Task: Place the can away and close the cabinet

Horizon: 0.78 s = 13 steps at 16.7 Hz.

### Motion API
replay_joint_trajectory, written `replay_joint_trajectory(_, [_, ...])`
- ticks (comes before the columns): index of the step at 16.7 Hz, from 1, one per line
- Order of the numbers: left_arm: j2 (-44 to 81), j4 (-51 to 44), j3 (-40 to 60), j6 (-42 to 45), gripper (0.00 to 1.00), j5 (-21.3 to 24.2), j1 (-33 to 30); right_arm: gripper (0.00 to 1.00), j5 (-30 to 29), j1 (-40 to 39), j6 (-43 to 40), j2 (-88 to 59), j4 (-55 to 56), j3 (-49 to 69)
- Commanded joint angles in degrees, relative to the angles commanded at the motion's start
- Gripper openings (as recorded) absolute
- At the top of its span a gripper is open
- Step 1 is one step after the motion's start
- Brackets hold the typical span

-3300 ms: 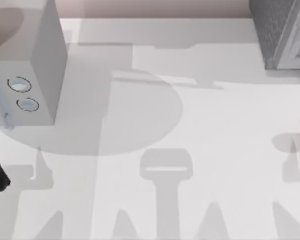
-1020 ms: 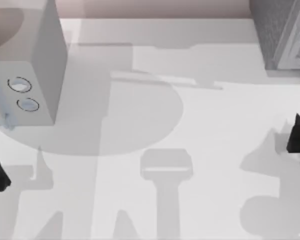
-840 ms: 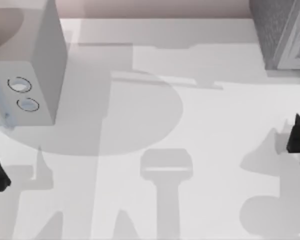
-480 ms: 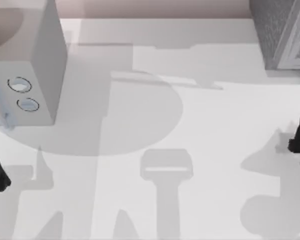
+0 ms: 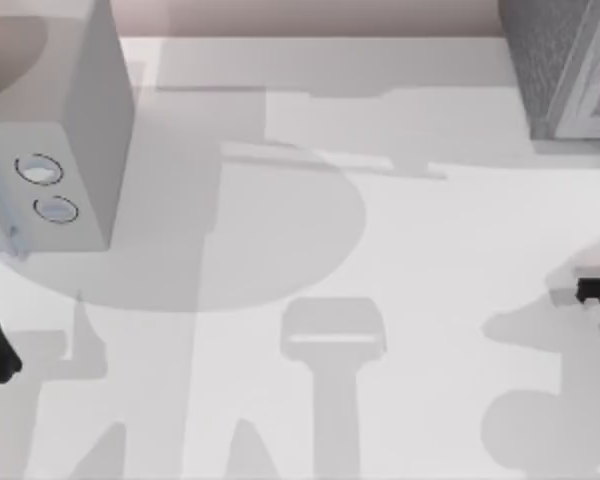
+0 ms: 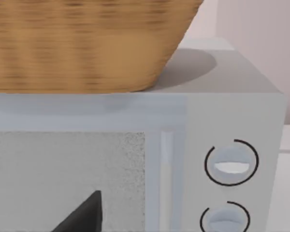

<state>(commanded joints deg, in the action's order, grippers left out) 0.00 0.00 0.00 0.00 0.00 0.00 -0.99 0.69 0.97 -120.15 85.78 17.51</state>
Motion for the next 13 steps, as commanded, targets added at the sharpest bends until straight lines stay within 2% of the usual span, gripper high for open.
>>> replay_joint_trajectory(10, [0.0,0.0,0.0,0.0,1.00,0.0,0.0,0.00,0.0,0.0,0.0,0.2,-0.1,0.0])
replay_joint_trajectory(13, [0.0,0.0,0.0,0.0,1.00,0.0,0.0,0.00,0.0,0.1,0.1,3.8,-3.7,1.0])
